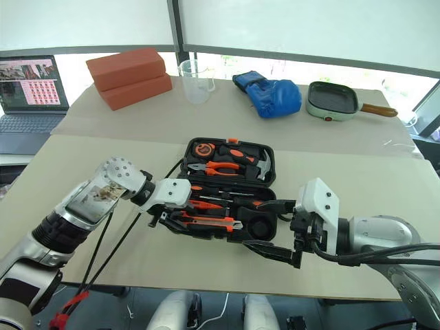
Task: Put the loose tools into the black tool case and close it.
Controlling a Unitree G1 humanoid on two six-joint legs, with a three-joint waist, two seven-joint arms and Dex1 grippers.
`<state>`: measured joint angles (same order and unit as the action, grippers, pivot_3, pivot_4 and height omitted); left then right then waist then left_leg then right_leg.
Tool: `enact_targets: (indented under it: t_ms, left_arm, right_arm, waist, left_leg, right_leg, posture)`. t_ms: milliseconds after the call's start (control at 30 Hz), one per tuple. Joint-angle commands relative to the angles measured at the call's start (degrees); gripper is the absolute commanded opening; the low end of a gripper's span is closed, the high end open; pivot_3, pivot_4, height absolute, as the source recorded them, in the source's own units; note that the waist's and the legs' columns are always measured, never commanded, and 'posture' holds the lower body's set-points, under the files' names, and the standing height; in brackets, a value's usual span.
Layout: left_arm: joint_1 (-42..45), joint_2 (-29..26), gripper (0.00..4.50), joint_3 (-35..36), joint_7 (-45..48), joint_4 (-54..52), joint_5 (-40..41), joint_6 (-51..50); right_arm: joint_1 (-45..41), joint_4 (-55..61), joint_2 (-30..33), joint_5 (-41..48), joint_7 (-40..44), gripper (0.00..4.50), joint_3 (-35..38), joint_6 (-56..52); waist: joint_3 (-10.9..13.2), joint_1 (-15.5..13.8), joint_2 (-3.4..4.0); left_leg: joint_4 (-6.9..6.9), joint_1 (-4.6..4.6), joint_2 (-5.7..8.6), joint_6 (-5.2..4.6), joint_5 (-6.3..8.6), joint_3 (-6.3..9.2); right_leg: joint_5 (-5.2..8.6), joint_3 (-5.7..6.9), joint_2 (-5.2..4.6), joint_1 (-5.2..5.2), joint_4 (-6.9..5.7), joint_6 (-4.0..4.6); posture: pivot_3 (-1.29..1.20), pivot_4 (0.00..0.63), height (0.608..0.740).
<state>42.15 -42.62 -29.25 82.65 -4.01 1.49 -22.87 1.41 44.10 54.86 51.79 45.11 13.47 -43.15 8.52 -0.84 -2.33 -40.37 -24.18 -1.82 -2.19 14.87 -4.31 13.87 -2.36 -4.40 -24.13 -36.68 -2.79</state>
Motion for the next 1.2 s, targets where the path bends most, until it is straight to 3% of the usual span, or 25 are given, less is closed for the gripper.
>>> enact_targets:
  t_ms: [33, 200, 267, 433, 633, 733, 933, 1067, 1200]
  left_arm:
    - [0.8, 0.5, 1.77, -1.4, -0.2, 2.2, -2.8, 2.1]
    - [1.0, 1.3, 1.77, -1.4, 1.2, 2.8, -2.1, 1.0]
    - [1.4, 1.7, 2.77, -0.9, 2.0, 2.6, -0.9, -1.6]
    - [2.3, 0.4, 4.38, 1.4, 5.1, -1.7, 2.9, -6.5]
    - [2.8, -0.1, 4.44, 4.3, 3.8, -5.5, 6.4, -10.9]
    - [2.3, 1.0, 3.7, 4.6, 1.4, -2.9, 5.3, -8.2]
    - [0.3, 5.6, 1.5, 5.6, -3.4, 1.8, 6.0, -2.6]
    - [-1.1, 5.7, 0.07, 5.4, -3.6, 2.9, 5.3, -0.6]
    - [-1.6, 4.8, 0.02, 5.5, -2.6, 2.7, 5.8, -0.4]
  right_arm:
    - [0.5, 1.2, -0.6, -0.7, -0.8, 4.5, 1.7, 1.4]
    - [1.1, 1.9, -1.7, -1.1, -1.8, 4.5, 1.6, 1.4]
    - [1.4, 2.2, -1.9, -1.1, -2.0, 4.5, 1.7, 1.3]
    - [2.5, 2.4, -2.2, -0.8, -2.1, 4.5, 2.1, 1.3]
    - [3.3, 1.7, -2.3, -1.5, -1.4, 4.5, 1.8, 1.8]
    - [3.0, 1.3, -2.3, -1.6, -0.9, 4.5, 1.6, 1.9]
    - [2.5, 0.8, -2.7, -1.5, -0.8, 4.5, 1.0, 1.7]
    - [3.2, 0.7, -2.5, -2.7, -0.3, 4.5, 1.2, 2.0]
    - [3.5, 0.2, -2.8, -2.9, -0.3, 4.5, 1.8, 1.9]
  waist:
    - [0.0, 0.1, 0.01]
    - [0.0, 0.0, 0.03]
    - [0.0, 0.1, 0.03]
    - [0.0, 0.4, 0.03]
    - [0.0, 0.3, 0.04]
    - [0.0, 0.2, 0.04]
    - [0.0, 0.1, 0.03]
    - [0.0, 0.2, 0.03]
    - [0.0, 0.2, 0.03]
  left_leg:
    - [0.0, 0.02, -0.01, 0.0, 0.0, 0.0]
    - [-0.04, 0.11, -0.01, 0.0, -0.01, 0.01]
    - [-0.04, 0.11, -0.01, 0.0, -0.01, 0.01]
    - [-0.02, 0.08, -0.03, -0.01, 0.0, 0.01]
    - [-0.04, 0.01, -0.04, -0.01, 0.0, 0.02]
    - [-0.05, 0.04, -0.02, -0.01, 0.0, 0.02]
    - [-0.06, 0.02, -0.01, -0.01, 0.0, 0.02]
    - [-0.06, 0.0, -0.02, -0.01, 0.0, 0.02]
    - [-0.06, 0.02, -0.03, -0.01, 0.0, 0.03]
  right_leg:
    - [0.0, 0.0, 0.0, 0.01, -0.01, 0.0]
    - [0.0, 0.0, 0.01, 0.09, -0.09, 0.01]
    - [0.0, -0.02, 0.01, 0.1, -0.09, 0.0]
    - [0.01, -0.03, 0.04, 0.01, -0.08, 0.01]
    - [0.02, -0.03, 0.04, -0.03, -0.09, 0.01]
    - [0.02, -0.03, 0.04, 0.01, -0.1, 0.01]
    - [0.02, -0.03, 0.02, 0.0, -0.09, 0.01]
    - [0.02, -0.03, 0.03, -0.03, -0.09, 0.01]
    - [0.02, -0.03, 0.04, -0.01, -0.11, 0.01]
  posture:
    - [0.0, 0.15, 0.738]
    - [0.0, 0.15, 0.738]
    - [0.0, 0.15, 0.738]
    - [0.0, 0.15, 0.738]
    - [0.0, 0.15, 0.738]
    - [0.0, 0.15, 0.738]
    - [0.0, 0.15, 0.738]
    - [0.0, 0.15, 0.738]
    - [0.0, 0.15, 0.738]
